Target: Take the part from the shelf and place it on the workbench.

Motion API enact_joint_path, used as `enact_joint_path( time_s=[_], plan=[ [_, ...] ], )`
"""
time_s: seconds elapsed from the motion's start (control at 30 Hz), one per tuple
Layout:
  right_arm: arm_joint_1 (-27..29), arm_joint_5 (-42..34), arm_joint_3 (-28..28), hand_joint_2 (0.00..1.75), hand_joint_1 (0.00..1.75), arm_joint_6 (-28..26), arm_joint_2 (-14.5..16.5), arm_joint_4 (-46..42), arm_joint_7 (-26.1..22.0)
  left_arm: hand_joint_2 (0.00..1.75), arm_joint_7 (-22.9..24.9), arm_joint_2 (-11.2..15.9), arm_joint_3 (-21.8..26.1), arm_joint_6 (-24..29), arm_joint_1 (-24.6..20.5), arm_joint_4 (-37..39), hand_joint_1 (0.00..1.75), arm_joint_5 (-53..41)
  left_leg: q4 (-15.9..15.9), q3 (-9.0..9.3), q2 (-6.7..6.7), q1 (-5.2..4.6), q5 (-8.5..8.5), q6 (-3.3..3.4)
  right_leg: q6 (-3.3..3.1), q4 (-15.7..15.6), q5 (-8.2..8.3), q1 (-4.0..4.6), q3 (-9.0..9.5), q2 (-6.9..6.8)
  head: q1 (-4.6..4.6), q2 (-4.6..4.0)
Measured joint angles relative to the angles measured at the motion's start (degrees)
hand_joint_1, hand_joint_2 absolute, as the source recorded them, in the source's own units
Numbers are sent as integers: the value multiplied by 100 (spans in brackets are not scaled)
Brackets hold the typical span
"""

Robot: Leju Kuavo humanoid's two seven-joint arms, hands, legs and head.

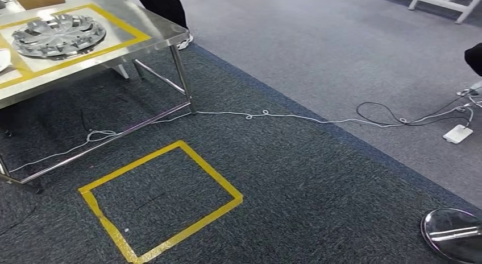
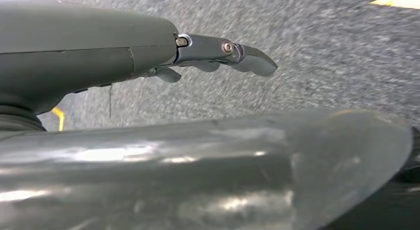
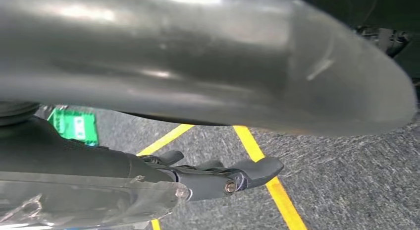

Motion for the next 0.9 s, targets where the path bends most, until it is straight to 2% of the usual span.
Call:
enact_joint_path(
  time_s=[0.03,0.07,0.1,0.13,0.17,0.2,0.27,0.3,0.33,0.37,0.4,0.43,0.5,0.53,0.57,0.63,0.67,0.7,0.77,0.8,0.83,0.87,0.9],
  plan=[
    [-8,0,1,0,0,-2,0,0,-4,0,0,1,0,1,-4,1,0,1,-222,96,-98,5,53,14,35,9,9,-1,-27,64,1,0],
    [-7,0,2,0,0,-3,0,0,-6,0,0,1,0,2,-7,1,0,1,-313,130,-139,1,48,34,77,9,21,-5,-59,125,2,0],
    [2,0,3,0,0,-5,0,0,-7,0,0,-2,0,2,-10,2,0,1,-329,132,-87,-1,44,59,115,-1,36,-19,-88,182,1,0],
    [20,0,3,0,0,-6,-1,0,-7,0,0,-3,0,2,-16,2,0,1,-334,130,-23,-4,56,97,149,1,41,-30,-107,175,-1,0],
    [36,0,4,0,0,-7,-1,0,-6,0,0,-3,0,3,-21,2,0,1,-342,132,43,-3,68,141,178,59,-3,-32,-145,72,14,0],
    [41,0,4,0,0,-7,-2,0,-6,0,0,-3,1,3,-24,2,0,1,-352,134,113,-1,78,177,202,226,-117,-30,-225,-85,36,0],
    [24,0,7,0,0,-8,-2,0,-6,0,0,1,2,4,-14,2,0,2,-357,133,269,-18,79,223,239,913,-511,-30,-537,-412,79,0],
    [14,0,9,0,0,-8,-2,0,-8,0,0,1,2,4,-4,2,0,3,-356,132,356,-29,76,230,257,1320,-701,-35,-724,-471,85,0],
    [11,0,10,0,0,-8,-2,0,-10,0,0,2,2,1,2,2,0,3,-355,132,443,-37,74,231,268,1614,-805,-39,-851,-494,85,0],
    [17,0,12,0,0,-8,-2,0,-12,0,0,0,2,-3,3,2,0,3,-354,135,525,-42,71,230,274,1698,-799,-39,-872,-507,85,0],
    [26,0,12,0,0,-8,-3,0,-14,0,0,-2,2,-8,0,2,0,3,-353,141,600,-45,66,223,274,1539,-688,-39,-769,-530,85,0],
    [32,0,13,0,0,-9,-4,-1,-15,0,0,-5,2,-13,-3,2,0,3,-352,154,670,-46,59,211,267,1164,-506,-38,-549,-597,86,0],
    [20,0,20,0,0,-11,-5,-1,-18,0,0,-3,2,-17,-4,2,0,3,-344,191,785,-70,29,163,224,362,-219,-28,-98,-848,87,0],
    [9,0,25,0,0,-12,-5,-1,-20,0,0,0,2,-17,-5,2,0,3,-342,210,837,-86,18,132,190,137,-152,-22,24,-924,84,0],
    [1,0,29,0,0,-12,-4,0,-22,0,0,3,2,-16,-10,2,0,3,-343,226,886,-98,12,98,151,63,-138,-11,47,-943,79,0],
    [7,0,32,0,0,-12,-5,0,-22,0,0,1,2,-14,-27,2,0,3,-357,251,954,-87,7,22,65,64,-111,-4,11,-804,74,0],
    [13,0,32,0,0,-12,-5,0,-22,0,0,0,2,-13,-35,2,0,3,-329,246,886,-73,-34,-15,25,51,-94,-8,6,-742,69,0],
    [14,0,32,0,0,-14,-6,-1,-22,0,0,0,2,-13,-36,2,0,3,-219,204,759,-62,-135,-43,-15,35,-70,-17,9,-678,62,0],
    [1,0,33,0,0,-19,-7,-1,-23,0,1,-1,2,-13,-20,3,0,3,380,-59,456,-53,-509,-63,-68,20,-32,-26,-6,-534,38,0],
    [-4,0,34,0,0,-20,-7,-1,-24,0,1,-3,2,-13,-5,3,0,3,789,-251,381,-54,-704,-60,-81,21,-21,-22,-22,-454,31,0],
    [-3,0,34,0,0,-20,-7,0,-24,0,2,-4,2,-13,7,4,0,3,1131,-420,348,-54,-825,-56,-84,22,-13,-19,-33,-365,27,0],
    [5,0,34,0,0,-19,-7,0,-23,0,2,-6,2,-13,16,4,0,3,1300,-516,334,-54,-827,-50,-80,23,-6,-18,-38,-275,27,0],
    [14,0,34,0,0,-19,-7,0,-23,0,2,-6,2,-10,19,4,0,2,1260,-517,323,-53,-716,-42,-71,24,1,-20,-40,-184,28,0]
  ],
)
